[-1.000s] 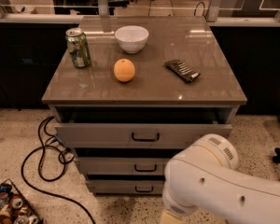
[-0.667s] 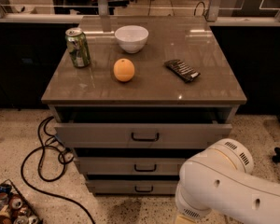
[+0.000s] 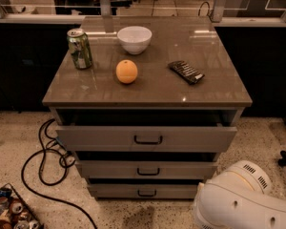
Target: Open bottom drawer
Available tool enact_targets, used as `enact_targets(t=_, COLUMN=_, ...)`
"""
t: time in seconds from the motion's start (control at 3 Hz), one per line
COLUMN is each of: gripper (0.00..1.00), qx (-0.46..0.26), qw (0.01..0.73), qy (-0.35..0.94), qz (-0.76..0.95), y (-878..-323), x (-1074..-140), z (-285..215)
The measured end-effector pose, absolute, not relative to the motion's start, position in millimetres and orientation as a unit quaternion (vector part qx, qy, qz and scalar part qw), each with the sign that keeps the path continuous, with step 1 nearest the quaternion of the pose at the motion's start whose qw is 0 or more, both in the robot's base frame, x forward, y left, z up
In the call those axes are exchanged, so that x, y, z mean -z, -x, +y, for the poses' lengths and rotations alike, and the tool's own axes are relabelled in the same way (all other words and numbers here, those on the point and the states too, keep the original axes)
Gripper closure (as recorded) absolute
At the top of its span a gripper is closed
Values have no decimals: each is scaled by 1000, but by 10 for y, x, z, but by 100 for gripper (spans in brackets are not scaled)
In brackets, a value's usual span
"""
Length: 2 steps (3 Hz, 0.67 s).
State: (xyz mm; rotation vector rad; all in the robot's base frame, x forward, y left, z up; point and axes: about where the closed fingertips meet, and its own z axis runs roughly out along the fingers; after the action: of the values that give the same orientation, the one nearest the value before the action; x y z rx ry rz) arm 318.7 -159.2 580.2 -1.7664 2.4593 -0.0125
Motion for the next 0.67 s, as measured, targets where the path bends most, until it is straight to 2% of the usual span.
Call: enact_targets(t=0.67, gripper=0, qx=29, qw=73, qy=557, qz=827, y=-3178, x=-5674, z=-1652)
